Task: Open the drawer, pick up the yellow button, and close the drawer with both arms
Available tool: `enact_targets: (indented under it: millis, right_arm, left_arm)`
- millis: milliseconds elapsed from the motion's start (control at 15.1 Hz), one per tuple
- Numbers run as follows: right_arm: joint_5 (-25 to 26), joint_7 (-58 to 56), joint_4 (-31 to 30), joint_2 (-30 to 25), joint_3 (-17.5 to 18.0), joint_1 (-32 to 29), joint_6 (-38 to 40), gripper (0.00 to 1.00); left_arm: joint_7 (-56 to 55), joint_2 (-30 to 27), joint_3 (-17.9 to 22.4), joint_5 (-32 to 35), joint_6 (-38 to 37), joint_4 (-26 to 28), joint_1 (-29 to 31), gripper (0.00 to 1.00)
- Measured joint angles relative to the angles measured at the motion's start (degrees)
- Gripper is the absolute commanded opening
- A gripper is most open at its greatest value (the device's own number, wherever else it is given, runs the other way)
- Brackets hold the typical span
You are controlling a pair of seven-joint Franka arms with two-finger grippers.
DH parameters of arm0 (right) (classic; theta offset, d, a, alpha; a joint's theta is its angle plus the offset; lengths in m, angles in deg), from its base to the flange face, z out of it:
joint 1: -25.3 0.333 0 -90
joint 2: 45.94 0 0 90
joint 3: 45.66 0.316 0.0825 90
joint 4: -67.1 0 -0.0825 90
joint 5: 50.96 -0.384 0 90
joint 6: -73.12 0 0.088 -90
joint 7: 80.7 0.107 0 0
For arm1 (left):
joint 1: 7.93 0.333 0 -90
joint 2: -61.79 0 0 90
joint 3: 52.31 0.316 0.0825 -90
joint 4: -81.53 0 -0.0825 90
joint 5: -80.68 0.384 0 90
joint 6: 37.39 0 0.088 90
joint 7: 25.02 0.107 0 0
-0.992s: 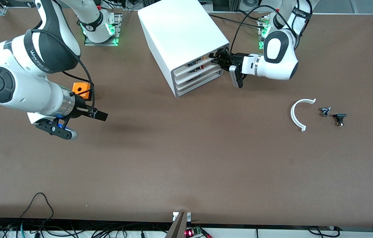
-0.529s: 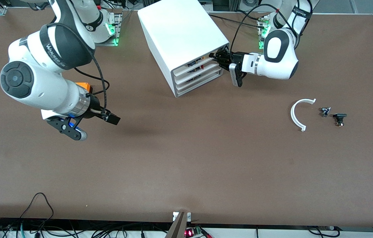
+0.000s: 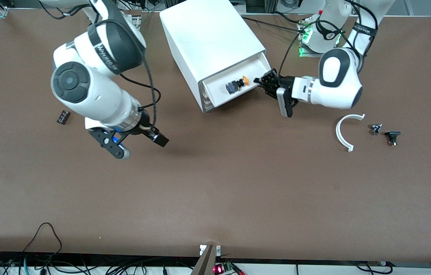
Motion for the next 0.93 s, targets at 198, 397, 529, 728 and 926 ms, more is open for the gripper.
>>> enact_targets:
  millis: [198, 397, 529, 728, 926]
  right_arm:
    - [0.0, 6.4, 0.0, 0.3, 0.0, 2.4, -2.4, 1.00]
    - [0.0, 14.6, 0.2, 1.5, 0.0, 5.7, -5.5, 1.00]
    - [0.0, 20.1, 1.5, 3.4, 0.0, 8.3, -7.1, 1.00]
    - [0.0, 27.1, 5.0, 6.8, -0.1, 11.1, -8.7, 1.00]
    - [0.0, 31.3, 6.4, 8.2, -0.1, 13.1, -9.7, 1.00]
  left_arm:
    - [-0.3, 4.0, 0.1, 3.5, -0.7, -5.3, 2.4, 0.00]
    - [-1.2, 6.3, 0.1, 6.5, -1.0, -9.1, 3.7, 1.00]
    - [-1.2, 6.9, 0.2, 9.0, -0.6, -10.1, 3.8, 1.00]
    - [-6.9, 7.1, 0.5, 13.0, -4.4, -13.2, 4.1, 1.00]
    - [-21.0, 7.1, 0.6, 19.5, -12.9, -19.9, 4.8, 1.00]
